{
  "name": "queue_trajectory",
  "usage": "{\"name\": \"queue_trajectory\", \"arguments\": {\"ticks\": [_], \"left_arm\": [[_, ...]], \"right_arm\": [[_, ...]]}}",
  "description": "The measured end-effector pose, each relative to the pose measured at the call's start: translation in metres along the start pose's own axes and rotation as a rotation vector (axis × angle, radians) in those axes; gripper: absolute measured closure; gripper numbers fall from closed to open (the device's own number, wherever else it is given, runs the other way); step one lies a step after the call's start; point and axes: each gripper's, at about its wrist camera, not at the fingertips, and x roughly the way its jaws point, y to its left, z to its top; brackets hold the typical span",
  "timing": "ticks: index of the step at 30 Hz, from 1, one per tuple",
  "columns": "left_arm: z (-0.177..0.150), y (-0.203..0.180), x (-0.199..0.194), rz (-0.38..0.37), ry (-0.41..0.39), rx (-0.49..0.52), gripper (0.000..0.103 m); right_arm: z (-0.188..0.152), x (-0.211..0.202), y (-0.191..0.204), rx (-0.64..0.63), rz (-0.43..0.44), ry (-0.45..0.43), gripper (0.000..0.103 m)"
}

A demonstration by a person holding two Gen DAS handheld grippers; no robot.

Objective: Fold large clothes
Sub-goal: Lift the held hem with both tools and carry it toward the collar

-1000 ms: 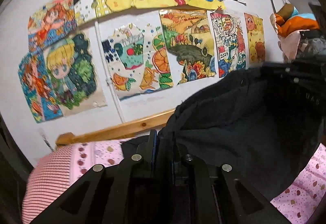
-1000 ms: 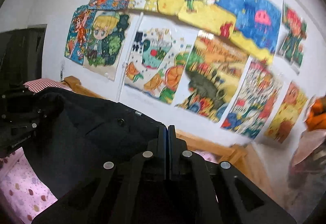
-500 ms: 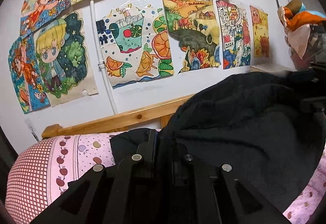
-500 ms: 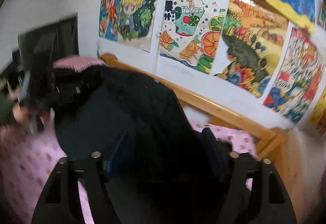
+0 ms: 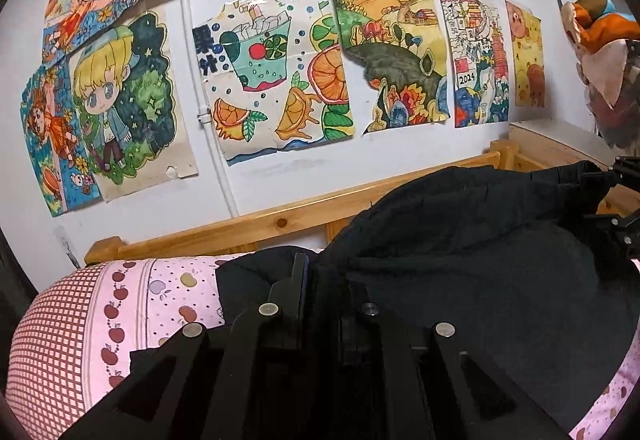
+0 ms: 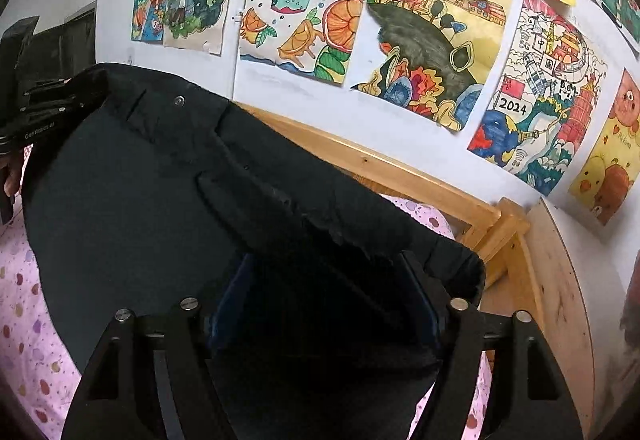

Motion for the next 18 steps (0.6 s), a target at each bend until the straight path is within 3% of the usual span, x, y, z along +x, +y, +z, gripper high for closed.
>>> {"name": "queue_trajectory", "arguments": {"ticks": [2, 6, 9, 18], "left_arm": [[-0.002, 0.001, 0.006, 0.001, 0.004, -0.005, 0.093], [-0.003, 0.003, 0.016, 0.002, 0.006, -0.025, 0.093], [-0.003, 0.003, 0.023, 0.004, 0.007, -0.029, 0.093], [0.001, 0.005, 0.053, 0.013, 0.044, -0.047, 0.093]], "right_arm": [[0.001, 0.006, 0.001, -0.012, -0.003, 0.001, 0.074], [0.005, 0.012, 0.007, -0.043, -0.054, -0.03, 0.077], [0.01, 0.016, 0.01, -0.059, -0.092, -0.052, 0.095], [0.017, 0.048, 0.011, -0.001, -0.15, -0.068, 0.098]]}}
